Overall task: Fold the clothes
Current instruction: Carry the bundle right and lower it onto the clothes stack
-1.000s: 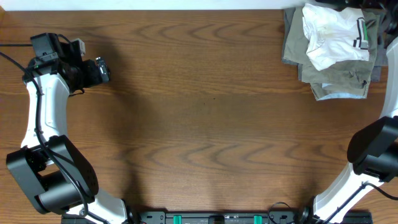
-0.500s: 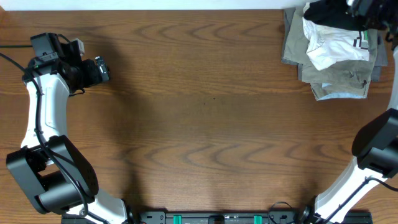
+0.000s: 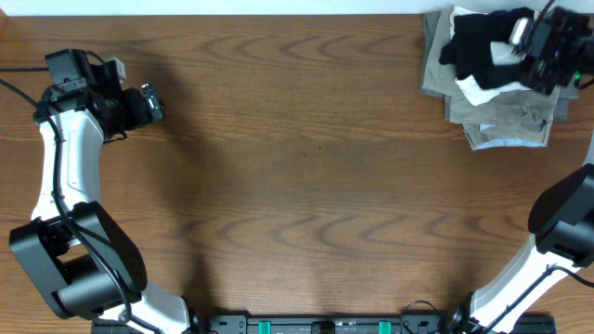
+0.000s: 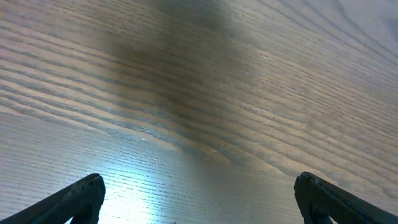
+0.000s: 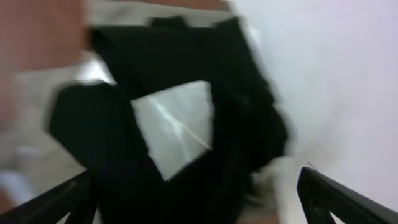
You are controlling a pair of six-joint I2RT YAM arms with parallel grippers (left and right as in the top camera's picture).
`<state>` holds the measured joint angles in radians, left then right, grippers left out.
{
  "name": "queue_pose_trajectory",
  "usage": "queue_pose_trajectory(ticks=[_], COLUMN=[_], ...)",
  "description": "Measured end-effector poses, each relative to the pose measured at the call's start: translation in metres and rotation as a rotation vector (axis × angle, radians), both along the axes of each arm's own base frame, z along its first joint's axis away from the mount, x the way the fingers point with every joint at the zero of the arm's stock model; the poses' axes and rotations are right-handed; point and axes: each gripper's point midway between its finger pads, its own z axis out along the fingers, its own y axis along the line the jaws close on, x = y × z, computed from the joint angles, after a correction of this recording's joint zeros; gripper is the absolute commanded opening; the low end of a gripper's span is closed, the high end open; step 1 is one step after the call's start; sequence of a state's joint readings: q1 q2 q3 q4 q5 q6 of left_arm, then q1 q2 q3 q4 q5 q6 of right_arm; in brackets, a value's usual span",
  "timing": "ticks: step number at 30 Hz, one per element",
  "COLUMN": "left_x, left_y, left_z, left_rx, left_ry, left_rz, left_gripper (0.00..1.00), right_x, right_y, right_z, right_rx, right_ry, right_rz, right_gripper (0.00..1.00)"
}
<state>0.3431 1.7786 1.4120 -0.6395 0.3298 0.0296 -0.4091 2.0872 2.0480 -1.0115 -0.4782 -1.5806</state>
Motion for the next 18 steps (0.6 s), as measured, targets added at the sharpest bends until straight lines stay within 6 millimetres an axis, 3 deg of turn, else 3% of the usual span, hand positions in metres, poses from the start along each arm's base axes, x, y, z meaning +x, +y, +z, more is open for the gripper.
queue_pose_trajectory(ticks=[5, 9, 14, 18], left_x=[0.002, 0.002, 0.002, 0.002], left_y=[0.001, 0.001, 0.001, 0.001], left_z=[0.001, 0.001, 0.001, 0.001], left_rx=[0.003, 0.003, 0.003, 0.003], left_ry=[-0.009, -0.01, -0.01, -0.01], left_rz=[0.0, 0.0, 0.0, 0.0], left_gripper=[0.98, 0.98, 0.98, 0.98], right_x=[-0.043, -0.067, -0.074, -0.06], right_y=[0.022, 0.044, 0.076, 0.087], right_z=[-0.012, 0.004, 0.046, 0.068], right_rx=[0.098, 0.18, 0.319, 0.413], right_ry=[0.186, 0.242, 0.192, 0.128], right_rz=[0.007, 0.019, 0.003, -0.031], right_gripper=[0.99, 0.99, 0.99, 0.94])
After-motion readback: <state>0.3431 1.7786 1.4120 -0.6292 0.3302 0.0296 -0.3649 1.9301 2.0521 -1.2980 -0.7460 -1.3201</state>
